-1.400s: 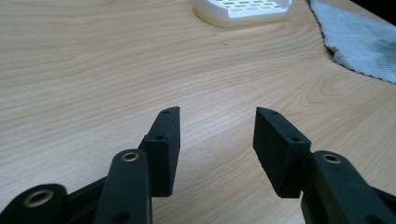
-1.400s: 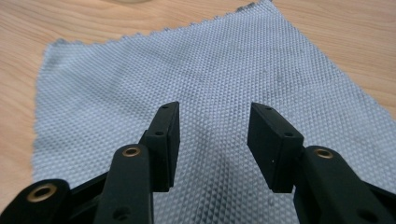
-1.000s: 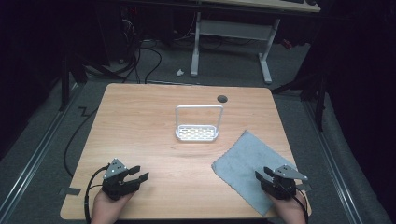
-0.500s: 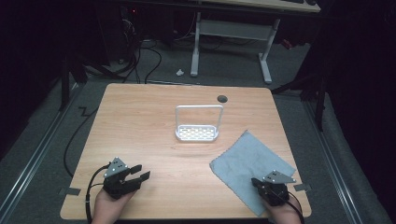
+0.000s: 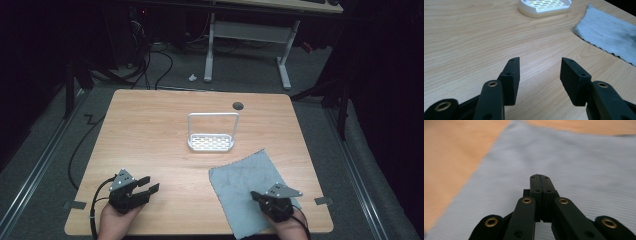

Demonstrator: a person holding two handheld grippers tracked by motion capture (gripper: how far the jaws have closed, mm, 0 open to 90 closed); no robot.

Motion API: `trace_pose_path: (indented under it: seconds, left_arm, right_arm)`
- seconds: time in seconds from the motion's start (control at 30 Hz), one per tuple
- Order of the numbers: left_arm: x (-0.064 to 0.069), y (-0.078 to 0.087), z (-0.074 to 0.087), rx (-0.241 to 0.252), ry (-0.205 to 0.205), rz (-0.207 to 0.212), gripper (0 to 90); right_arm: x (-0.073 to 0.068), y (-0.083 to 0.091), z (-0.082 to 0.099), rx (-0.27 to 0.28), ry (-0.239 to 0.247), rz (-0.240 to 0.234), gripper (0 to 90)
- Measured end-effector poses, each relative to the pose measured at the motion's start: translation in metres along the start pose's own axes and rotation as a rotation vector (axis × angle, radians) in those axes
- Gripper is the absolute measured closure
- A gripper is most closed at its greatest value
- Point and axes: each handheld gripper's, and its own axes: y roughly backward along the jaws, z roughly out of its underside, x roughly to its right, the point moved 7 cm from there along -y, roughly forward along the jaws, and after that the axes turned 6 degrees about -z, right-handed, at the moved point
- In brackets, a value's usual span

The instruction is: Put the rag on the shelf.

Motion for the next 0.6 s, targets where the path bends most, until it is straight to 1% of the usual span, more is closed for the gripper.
trace_pose_path:
  seconds: [0.03, 0.07, 0.1, 0.13, 0.17, 0.23, 0.3, 0.33, 0.37, 0.47, 0.53, 0.57, 0.6]
  left_arm:
    - [-0.001, 0.001, 0.001, -0.002, 0.002, -0.001, 50.7]
    - [-0.001, 0.001, 0.001, -0.002, 0.002, -0.001, 50.7]
    - [-0.001, 0.001, 0.001, 0.001, 0.007, -0.003, 50.7]
    - [-0.001, 0.001, 0.001, -0.001, 0.006, -0.003, 50.7]
    - [-0.001, 0.001, 0.001, -0.003, 0.005, -0.003, 50.8]
    - [-0.001, 0.001, 0.001, -0.004, 0.002, -0.002, 50.8]
    - [0.001, 0.001, 0.001, -0.005, 0.005, 0.002, 51.0]
    - [0.003, 0.001, 0.001, -0.006, 0.003, 0.004, 51.0]
    - [0.006, -0.001, 0.001, -0.007, -0.001, 0.011, 51.3]
    - [0.016, -0.003, 0.0, -0.015, -0.012, 0.031, 52.4]
    - [0.023, -0.005, 0.0, -0.022, -0.021, 0.043, 53.3]
    - [0.028, -0.007, 0.0, -0.025, -0.022, 0.051, 53.5]
    - [0.028, -0.007, 0.0, -0.025, -0.022, 0.051, 53.7]
  right_arm:
    - [0.027, 0.006, 0.005, -0.013, -0.021, 0.106, 90.0]
    - [0.027, 0.006, 0.005, -0.013, -0.021, 0.106, 90.0]
    - [0.047, 0.01, 0.011, -0.03, -0.043, 0.165, 90.0]
    - [0.056, 0.011, 0.016, -0.038, -0.067, 0.181, 90.0]
    - [0.059, 0.011, 0.02, -0.054, -0.082, 0.183, 90.0]
    - [0.059, 0.009, 0.023, -0.056, -0.082, 0.181, 90.0]
    - [0.049, 0.009, 0.023, -0.062, -0.073, 0.15, 90.0]
    - [0.049, 0.009, 0.023, -0.062, -0.073, 0.15, 90.0]
    - [0.036, 0.005, 0.021, -0.066, -0.045, 0.119, 90.0]
    - [0.015, -0.002, 0.017, -0.071, -0.003, 0.065, 90.0]
    - [0.001, -0.008, 0.013, -0.074, 0.018, 0.023, 90.0]
    - [-0.004, -0.01, 0.012, -0.075, 0.022, 0.01, 90.0]
    - [-0.01, -0.013, 0.01, -0.077, 0.035, -0.003, 90.0]
